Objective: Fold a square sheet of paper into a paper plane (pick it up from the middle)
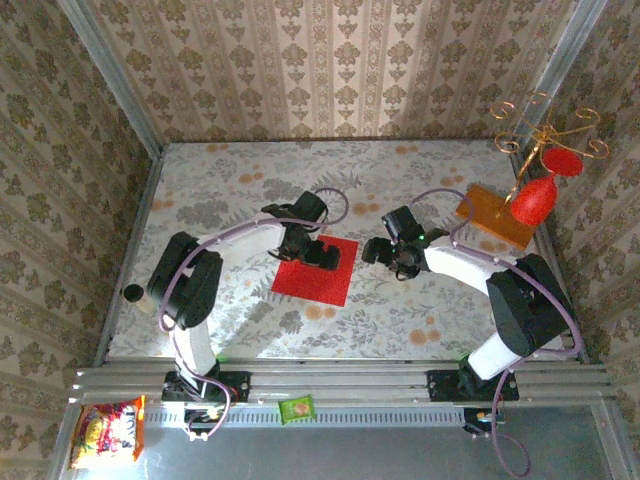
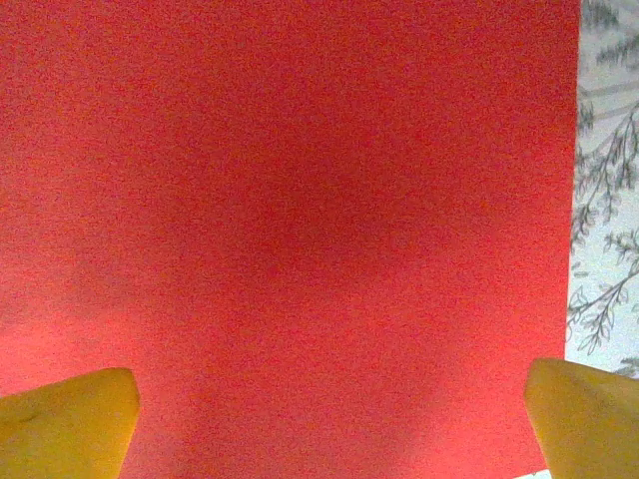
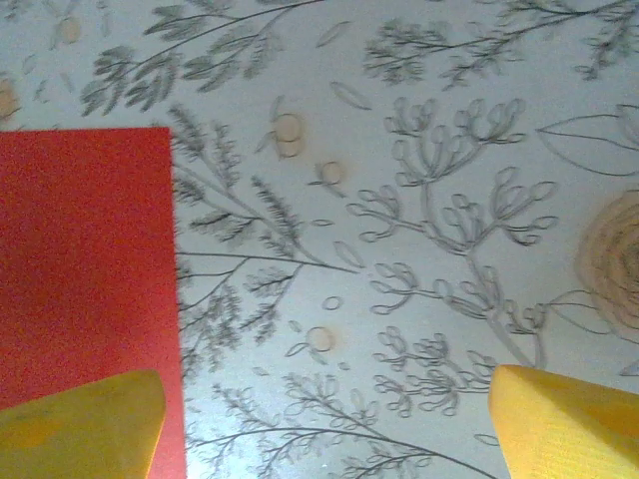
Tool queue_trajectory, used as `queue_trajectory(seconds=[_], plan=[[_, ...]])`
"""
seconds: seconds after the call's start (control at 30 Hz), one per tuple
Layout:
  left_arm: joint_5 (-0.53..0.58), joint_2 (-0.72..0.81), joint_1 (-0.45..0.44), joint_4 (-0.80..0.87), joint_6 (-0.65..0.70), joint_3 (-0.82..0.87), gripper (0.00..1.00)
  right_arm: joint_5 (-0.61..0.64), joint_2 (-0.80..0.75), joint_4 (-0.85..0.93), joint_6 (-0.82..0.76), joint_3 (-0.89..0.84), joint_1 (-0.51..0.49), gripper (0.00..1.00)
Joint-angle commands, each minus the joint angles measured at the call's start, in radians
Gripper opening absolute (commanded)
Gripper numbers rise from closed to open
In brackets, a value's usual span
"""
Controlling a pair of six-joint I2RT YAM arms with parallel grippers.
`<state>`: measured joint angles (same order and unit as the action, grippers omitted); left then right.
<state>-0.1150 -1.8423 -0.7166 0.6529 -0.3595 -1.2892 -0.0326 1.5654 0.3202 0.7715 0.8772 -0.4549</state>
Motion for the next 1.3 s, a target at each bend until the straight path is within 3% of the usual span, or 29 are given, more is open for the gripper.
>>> queue_trajectory(seconds=[0.0, 0.4, 1.27], plan=[[0.032, -0.056, -0.015, 0.110, 0.073, -0.071, 1.00, 0.042, -0.039, -0.007, 0.046, -0.002, -0.001, 0.86], [0.127, -0.234, -0.047, 0.230, 0.071, -0.237, 0.97, 0.035, -0.012, 0.001, 0.055, 0.011, -0.001, 0.86], [0.133, -0.283, -0.048, 0.143, -0.009, -0.139, 0.91, 0.043, 0.017, 0.004, 0.069, 0.021, 0.001, 0.85]])
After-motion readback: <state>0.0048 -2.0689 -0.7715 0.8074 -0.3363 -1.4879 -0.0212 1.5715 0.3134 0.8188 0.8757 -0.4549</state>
